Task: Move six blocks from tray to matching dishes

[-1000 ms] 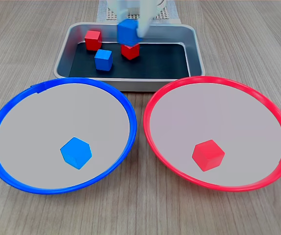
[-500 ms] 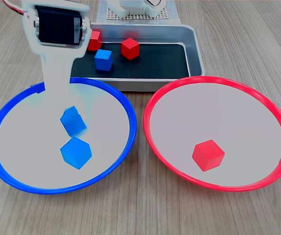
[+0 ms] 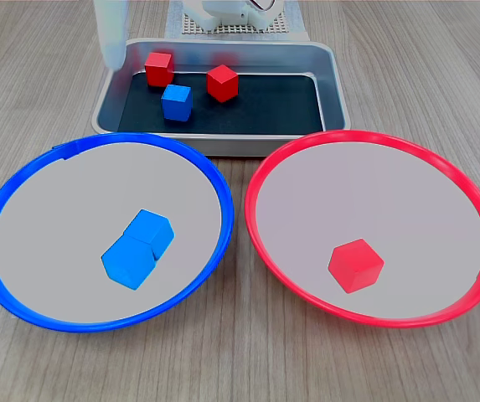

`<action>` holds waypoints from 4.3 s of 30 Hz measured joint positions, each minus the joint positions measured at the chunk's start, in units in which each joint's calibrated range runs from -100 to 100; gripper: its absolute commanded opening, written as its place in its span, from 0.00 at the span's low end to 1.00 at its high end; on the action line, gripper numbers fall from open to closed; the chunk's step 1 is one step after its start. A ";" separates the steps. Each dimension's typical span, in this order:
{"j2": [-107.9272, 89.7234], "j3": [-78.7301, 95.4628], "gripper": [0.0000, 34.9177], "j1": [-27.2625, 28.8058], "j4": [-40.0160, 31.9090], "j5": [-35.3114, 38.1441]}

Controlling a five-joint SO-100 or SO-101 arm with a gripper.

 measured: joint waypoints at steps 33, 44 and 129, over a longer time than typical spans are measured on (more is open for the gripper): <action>-0.94 21.14 0.35 -2.57 -9.05 -7.86; -1.36 15.52 0.32 -2.74 2.20 -7.47; -6.82 24.50 0.40 -12.21 7.10 14.36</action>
